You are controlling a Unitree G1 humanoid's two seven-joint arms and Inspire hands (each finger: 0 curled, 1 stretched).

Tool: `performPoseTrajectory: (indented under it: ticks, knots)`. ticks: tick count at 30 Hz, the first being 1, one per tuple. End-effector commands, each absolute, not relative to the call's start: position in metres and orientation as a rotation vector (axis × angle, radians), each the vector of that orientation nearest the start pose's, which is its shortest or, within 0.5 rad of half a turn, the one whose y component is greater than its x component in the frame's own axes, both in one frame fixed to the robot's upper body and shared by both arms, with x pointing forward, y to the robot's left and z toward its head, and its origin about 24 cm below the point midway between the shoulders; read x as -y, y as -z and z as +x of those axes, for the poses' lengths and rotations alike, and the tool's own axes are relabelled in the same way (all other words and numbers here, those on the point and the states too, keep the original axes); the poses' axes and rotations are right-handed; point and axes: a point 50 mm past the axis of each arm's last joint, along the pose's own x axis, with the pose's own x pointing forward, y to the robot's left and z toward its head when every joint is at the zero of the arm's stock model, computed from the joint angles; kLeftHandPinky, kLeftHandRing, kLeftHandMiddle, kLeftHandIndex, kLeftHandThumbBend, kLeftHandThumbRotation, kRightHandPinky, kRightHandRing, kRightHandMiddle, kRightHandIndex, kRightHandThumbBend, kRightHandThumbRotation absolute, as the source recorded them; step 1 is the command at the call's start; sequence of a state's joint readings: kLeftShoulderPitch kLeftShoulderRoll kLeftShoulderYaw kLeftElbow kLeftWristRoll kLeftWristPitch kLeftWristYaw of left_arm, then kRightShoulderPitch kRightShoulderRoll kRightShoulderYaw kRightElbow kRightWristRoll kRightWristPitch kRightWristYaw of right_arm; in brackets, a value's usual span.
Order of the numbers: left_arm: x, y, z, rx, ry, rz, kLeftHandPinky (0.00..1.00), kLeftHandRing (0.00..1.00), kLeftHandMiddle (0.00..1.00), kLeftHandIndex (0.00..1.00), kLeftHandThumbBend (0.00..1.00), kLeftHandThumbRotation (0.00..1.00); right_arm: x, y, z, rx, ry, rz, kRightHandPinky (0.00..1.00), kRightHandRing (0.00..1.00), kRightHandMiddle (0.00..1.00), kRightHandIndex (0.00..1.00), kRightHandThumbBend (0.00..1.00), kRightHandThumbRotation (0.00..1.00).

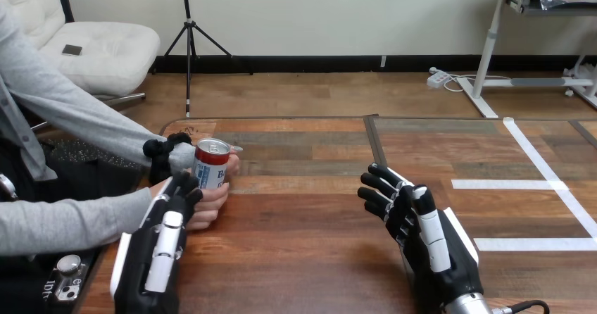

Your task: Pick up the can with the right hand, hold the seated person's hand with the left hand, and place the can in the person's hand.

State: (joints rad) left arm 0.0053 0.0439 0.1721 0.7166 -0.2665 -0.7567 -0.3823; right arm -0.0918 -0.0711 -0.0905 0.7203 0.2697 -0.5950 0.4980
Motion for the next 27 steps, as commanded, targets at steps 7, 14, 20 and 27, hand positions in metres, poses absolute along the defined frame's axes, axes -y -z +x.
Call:
performPoseTrajectory:
  ticks: [7, 14, 20, 27]
  knots:
    - [-0.1952, 0.0221, 0.2214, 0.174, 0.072, -0.08, 0.9, 0.88, 0.86, 0.84, 0.41, 0.79, 0.1678, 0.0211, 0.2513, 0.065, -0.295, 0.111, 0.91, 0.86, 0.86, 0.86, 0.73, 0.91]
    - [-0.1942, 0.0233, 0.2214, 0.171, 0.067, -0.115, 0.89, 0.88, 0.86, 0.85, 0.45, 0.8, 0.1686, 0.0209, 0.251, 0.067, -0.292, 0.111, 0.89, 0.85, 0.85, 0.84, 0.72, 0.89]
    - [-0.1935, 0.0238, 0.2211, 0.172, 0.059, -0.118, 0.89, 0.87, 0.86, 0.85, 0.47, 0.81, 0.1686, 0.0202, 0.2512, 0.072, -0.281, 0.113, 0.87, 0.84, 0.84, 0.83, 0.72, 0.88]
    - [-0.1929, 0.0236, 0.2204, 0.167, 0.04, -0.111, 0.91, 0.89, 0.87, 0.86, 0.51, 0.86, 0.1685, 0.0196, 0.2514, 0.076, -0.286, 0.116, 0.85, 0.83, 0.83, 0.82, 0.72, 0.87]
